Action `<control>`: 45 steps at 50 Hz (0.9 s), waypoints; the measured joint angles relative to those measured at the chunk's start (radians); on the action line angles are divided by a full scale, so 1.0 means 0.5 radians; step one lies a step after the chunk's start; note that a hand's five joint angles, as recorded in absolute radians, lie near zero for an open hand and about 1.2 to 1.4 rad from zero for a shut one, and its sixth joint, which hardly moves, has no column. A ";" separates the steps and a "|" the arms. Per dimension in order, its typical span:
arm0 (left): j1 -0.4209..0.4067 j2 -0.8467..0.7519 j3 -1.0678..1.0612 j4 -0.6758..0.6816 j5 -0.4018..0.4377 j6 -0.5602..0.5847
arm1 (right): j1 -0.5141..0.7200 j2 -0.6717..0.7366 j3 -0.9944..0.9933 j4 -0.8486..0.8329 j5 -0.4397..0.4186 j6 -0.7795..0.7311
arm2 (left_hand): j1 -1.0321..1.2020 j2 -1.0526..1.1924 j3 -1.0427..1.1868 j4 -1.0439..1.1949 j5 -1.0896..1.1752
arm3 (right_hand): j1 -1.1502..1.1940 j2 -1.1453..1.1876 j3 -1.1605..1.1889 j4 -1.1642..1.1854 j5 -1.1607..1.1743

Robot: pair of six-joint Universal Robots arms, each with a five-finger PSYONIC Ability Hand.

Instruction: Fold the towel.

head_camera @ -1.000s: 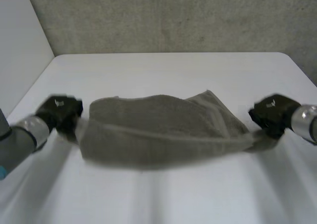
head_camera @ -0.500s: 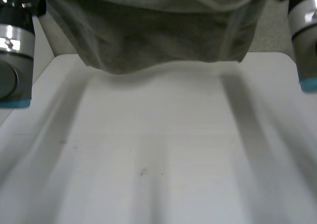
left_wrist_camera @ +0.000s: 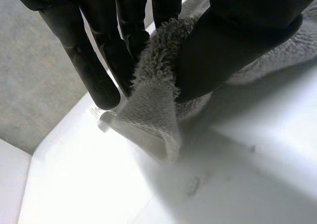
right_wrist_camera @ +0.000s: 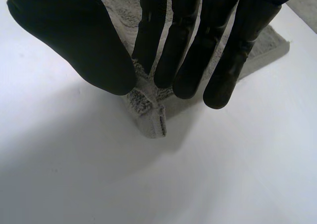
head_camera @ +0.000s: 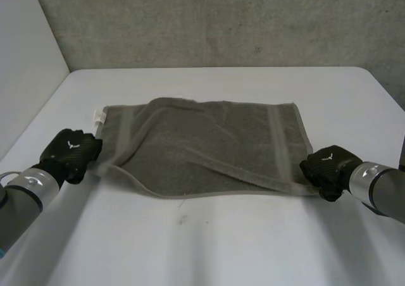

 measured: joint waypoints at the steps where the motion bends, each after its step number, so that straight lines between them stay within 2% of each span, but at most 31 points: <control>1: 0.000 0.032 0.000 -0.046 -0.004 0.014 | -0.013 -0.001 0.014 -0.021 -0.011 0.026 | 0.000 0.000 0.000 0.000 0.000 | 0.000 0.000 0.000 0.000 0.000; 10: 0.000 0.205 -0.037 -0.172 -0.024 0.007 | -0.116 -0.027 0.091 -0.084 -0.154 0.120 | 0.000 0.000 0.000 0.000 0.000 | 0.000 0.000 0.000 0.000 0.000; 16: 0.044 0.391 -0.072 -0.339 -0.026 -0.001 | -0.203 -0.156 0.105 -0.021 -0.201 0.090 | 0.000 0.000 0.000 0.000 0.000 | 0.000 0.000 0.000 0.000 0.000; 20: 0.086 0.548 -0.084 -0.508 -0.021 0.000 | -0.295 -0.377 0.090 0.237 -0.210 -0.073 | 0.000 0.000 0.000 0.000 0.000 | 0.000 0.000 0.000 0.000 0.000; 23: 0.115 0.706 -0.088 -0.733 -0.013 0.005 | -0.393 -0.565 0.080 0.565 -0.205 -0.318 | 0.000 0.000 0.000 0.000 0.000 | 0.000 0.000 0.000 0.000 0.000; 31: 0.117 0.897 -0.105 -1.098 0.001 0.009 | -0.491 -0.842 0.066 1.091 -0.221 -0.750 | 0.000 0.000 0.000 0.000 0.000 | 0.000 0.000 0.000 0.000 0.000; 38: 0.121 0.871 -0.116 -1.120 0.038 0.007 | -0.481 -0.878 0.010 1.150 -0.227 -0.801 | 0.000 0.000 0.000 0.000 0.000 | 0.000 0.000 0.000 0.000 0.000; 41: 0.128 0.809 -0.109 -1.072 0.061 0.007 | -0.465 -0.829 -0.051 1.106 -0.228 -0.748 | 0.000 0.000 0.000 0.000 0.000 | 0.000 0.000 0.000 0.000 0.000; 45: 0.124 0.618 -0.041 -0.908 0.074 0.005 | -0.414 -0.616 -0.217 0.964 -0.209 -0.589 | 0.000 0.000 0.001 0.000 0.000 | 0.000 0.000 0.000 0.000 0.001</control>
